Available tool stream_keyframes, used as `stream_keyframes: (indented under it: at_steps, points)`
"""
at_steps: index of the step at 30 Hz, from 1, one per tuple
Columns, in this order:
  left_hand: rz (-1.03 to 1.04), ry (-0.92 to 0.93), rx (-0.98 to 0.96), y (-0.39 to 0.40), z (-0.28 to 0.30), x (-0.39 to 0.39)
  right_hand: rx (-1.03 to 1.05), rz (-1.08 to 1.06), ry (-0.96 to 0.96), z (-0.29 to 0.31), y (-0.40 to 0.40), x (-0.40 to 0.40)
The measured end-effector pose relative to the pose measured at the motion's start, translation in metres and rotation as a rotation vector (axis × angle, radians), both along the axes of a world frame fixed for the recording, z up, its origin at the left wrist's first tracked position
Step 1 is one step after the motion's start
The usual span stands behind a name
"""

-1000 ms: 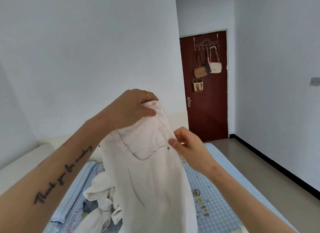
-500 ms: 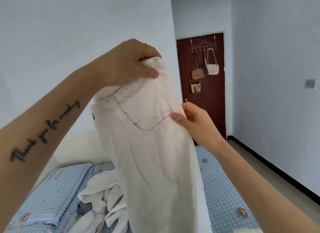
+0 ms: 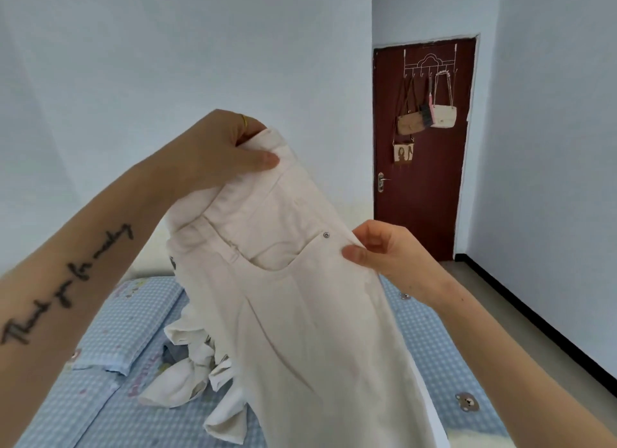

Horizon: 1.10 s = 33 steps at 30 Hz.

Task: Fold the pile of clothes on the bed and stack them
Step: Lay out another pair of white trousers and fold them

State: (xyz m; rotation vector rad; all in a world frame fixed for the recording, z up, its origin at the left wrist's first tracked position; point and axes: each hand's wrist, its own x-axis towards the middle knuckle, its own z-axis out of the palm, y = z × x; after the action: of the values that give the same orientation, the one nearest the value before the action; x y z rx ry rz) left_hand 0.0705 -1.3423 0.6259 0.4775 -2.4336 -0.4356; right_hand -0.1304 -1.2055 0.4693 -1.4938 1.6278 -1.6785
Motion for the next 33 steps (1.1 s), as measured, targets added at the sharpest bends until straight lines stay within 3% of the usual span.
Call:
stream_keyframes:
  at_steps: [6, 23, 33]
  points:
    - [0.155, -0.041, 0.190, -0.071, -0.079, 0.056, 0.209, 0.187, -0.036, -0.060, -0.078, 0.032]
    - [0.623, -0.123, 0.648, -0.316, -0.402, 0.283, 0.722, 0.356, 0.239, -0.304, -0.365, 0.230]
    - [0.945, -0.233, 0.983, -0.421, -0.634, 0.392, 0.995, 0.478, 0.277, -0.505, -0.511, 0.347]
